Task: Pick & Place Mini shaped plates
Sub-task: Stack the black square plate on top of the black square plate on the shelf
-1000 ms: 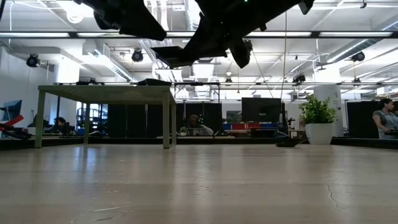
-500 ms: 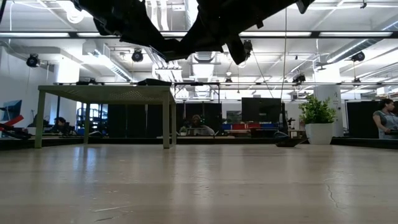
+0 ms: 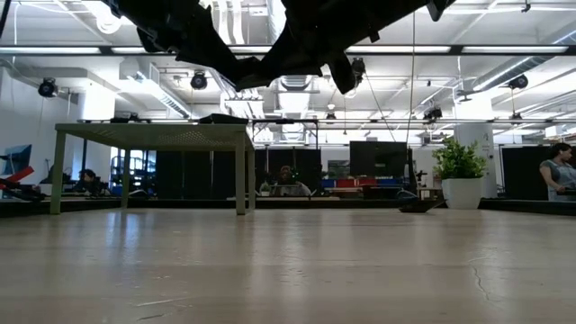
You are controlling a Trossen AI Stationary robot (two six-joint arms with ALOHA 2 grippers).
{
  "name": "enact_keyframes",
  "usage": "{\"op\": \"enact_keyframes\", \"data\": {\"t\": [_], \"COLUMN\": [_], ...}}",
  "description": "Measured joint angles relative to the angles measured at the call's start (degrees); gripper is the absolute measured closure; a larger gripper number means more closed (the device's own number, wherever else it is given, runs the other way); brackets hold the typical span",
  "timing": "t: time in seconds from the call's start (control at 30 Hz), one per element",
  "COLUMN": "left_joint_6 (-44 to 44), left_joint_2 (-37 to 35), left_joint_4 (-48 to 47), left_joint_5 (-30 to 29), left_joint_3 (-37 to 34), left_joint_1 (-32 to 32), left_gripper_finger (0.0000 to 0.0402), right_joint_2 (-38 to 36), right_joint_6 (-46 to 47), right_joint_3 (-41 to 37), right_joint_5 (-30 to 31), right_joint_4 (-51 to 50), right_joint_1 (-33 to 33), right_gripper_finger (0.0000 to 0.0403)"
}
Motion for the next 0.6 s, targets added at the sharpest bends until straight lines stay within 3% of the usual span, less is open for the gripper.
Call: {"op": "enact_keyframes", "data": {"t": [0.37,0.6], "left_joint_6": [-0.78,-1.94], "left_joint_2": [-0.41,-1.64], "left_joint_4": [-0.14,-1.19], "left_joint_5": [1.0,2.06], "left_joint_3": [-0.02,-0.13], "left_joint_1": [0.24,0.26], "left_gripper_finger": [0.0401,0.0401], "right_joint_2": [0.0,0.0], "right_joint_6": [-0.47,-0.68], "right_joint_3": [0.02,0.02], "right_joint_5": [1.14,1.16], "right_joint_4": [-0.01,0.23], "right_joint_1": [0.02,0.13], "right_gripper_finger": [0.039,0.0337]}}
